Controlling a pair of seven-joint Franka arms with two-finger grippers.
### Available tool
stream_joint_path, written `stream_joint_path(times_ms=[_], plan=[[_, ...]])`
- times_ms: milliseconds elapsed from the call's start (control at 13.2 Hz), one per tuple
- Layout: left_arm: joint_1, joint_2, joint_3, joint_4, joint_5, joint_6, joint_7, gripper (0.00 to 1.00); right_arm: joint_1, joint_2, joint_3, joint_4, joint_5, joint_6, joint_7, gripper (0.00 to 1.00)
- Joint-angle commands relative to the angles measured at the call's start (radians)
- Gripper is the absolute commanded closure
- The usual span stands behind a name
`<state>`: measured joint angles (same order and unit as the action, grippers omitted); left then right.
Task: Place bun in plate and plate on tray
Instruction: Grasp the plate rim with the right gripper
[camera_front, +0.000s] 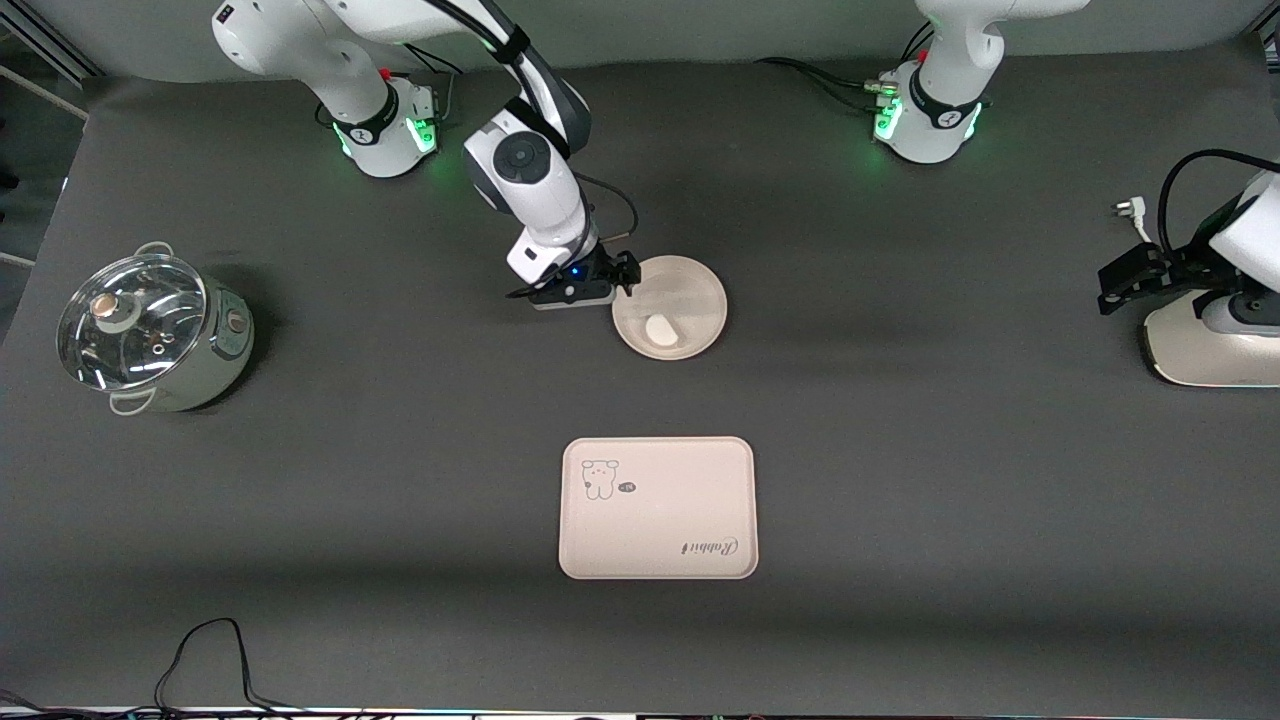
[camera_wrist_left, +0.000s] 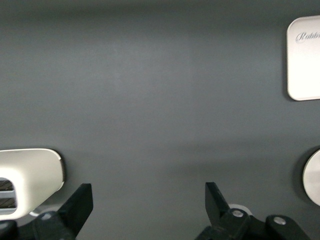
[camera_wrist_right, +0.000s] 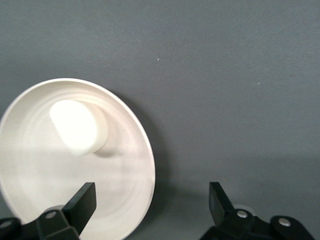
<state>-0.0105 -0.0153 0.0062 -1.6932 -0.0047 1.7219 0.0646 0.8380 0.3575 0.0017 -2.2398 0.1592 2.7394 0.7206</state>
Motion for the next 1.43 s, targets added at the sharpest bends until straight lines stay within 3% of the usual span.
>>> stream_joint_path(times_ms=[0, 151, 377, 906, 1208, 1358], plan=[[0.001, 0.012, 0.008, 0.003, -0.028, 0.001, -0.006, 0.00, 0.006, 0.084, 0.006, 0.017, 0.023, 0.091, 0.010, 0.00], [0.003, 0.009, 0.008, -0.002, -0.018, -0.045, -0.003, 0.00, 0.006, 0.118, 0.032, 0.022, 0.092, 0.132, 0.008, 0.00], [0.003, 0.009, 0.008, 0.010, -0.018, -0.048, 0.013, 0.00, 0.006, 0.124, 0.038, 0.028, 0.097, 0.131, 0.000, 0.01], [0.000, 0.032, 0.006, 0.009, -0.032, -0.018, 0.014, 0.00, 0.001, 0.100, 0.035, 0.042, 0.098, 0.076, -0.004, 0.74], [0.001, 0.031, 0.006, 0.009, -0.032, -0.019, 0.014, 0.00, -0.005, 0.077, 0.029, 0.049, 0.097, 0.022, -0.015, 0.98], [0.001, 0.031, 0.006, 0.009, -0.032, -0.018, 0.014, 0.00, -0.007, 0.069, 0.027, 0.049, 0.097, 0.016, -0.018, 1.00]])
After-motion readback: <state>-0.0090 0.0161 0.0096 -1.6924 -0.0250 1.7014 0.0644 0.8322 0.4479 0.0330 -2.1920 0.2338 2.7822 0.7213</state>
